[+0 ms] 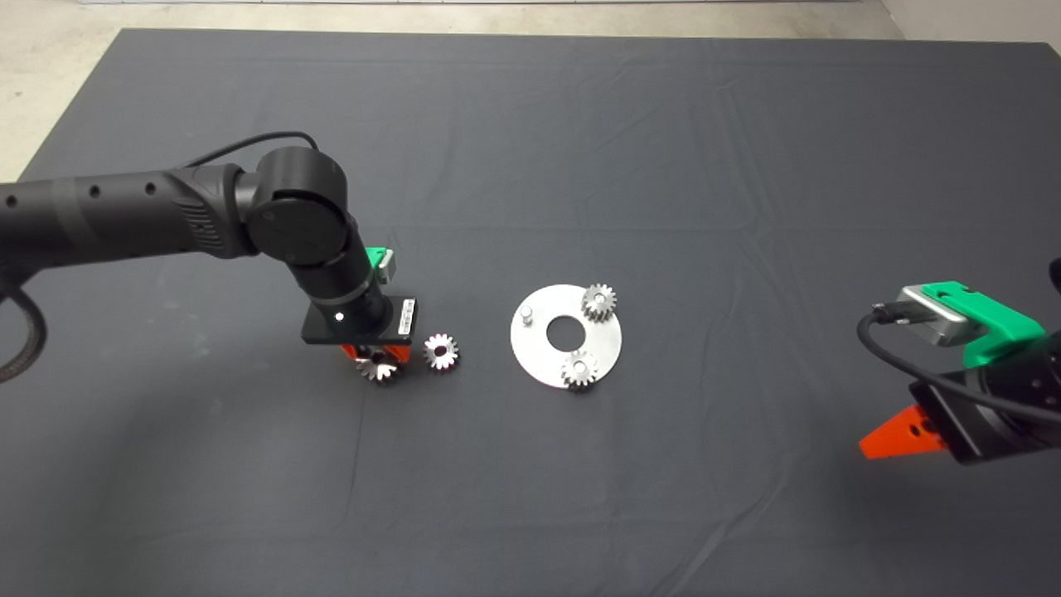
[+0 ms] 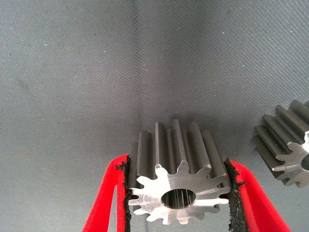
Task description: Remove an incorrectly installed larger gear and replace it with the correct smaller gear
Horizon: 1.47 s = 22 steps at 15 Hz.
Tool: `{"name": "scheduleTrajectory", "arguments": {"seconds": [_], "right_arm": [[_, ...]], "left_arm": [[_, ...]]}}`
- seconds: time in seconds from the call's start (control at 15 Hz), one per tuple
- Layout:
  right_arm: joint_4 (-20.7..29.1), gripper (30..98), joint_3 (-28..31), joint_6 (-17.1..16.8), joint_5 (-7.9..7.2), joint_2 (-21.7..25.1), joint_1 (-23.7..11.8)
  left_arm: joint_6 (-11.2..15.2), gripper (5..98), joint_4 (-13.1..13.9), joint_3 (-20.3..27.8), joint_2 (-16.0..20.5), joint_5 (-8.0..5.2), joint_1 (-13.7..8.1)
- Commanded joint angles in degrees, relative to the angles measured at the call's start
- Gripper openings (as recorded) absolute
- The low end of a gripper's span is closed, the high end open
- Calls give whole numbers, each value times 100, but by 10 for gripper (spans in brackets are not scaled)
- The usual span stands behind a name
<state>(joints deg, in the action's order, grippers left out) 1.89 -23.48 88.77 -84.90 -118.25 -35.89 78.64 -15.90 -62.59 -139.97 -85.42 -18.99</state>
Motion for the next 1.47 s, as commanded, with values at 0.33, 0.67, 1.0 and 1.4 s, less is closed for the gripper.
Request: {"name": "scheduleTrajectory", "arguments": {"seconds": [0.33, 0.67, 1.0, 1.4], "right_arm": [[-145, 660, 38, -9, 8, 7, -103], [-145, 660, 38, -17, 8, 7, -95], [-145, 660, 38, -14, 8, -5, -103], [-145, 660, 38, -9, 17, -19, -94]], "left_arm": [[20, 349, 52, 179, -62, -19, -114], [20, 409, 52, 213, -184, -19, -114], [20, 447, 52, 205, -193, -19, -114], [11, 485, 60, 213, -220, -27, -123]]}}
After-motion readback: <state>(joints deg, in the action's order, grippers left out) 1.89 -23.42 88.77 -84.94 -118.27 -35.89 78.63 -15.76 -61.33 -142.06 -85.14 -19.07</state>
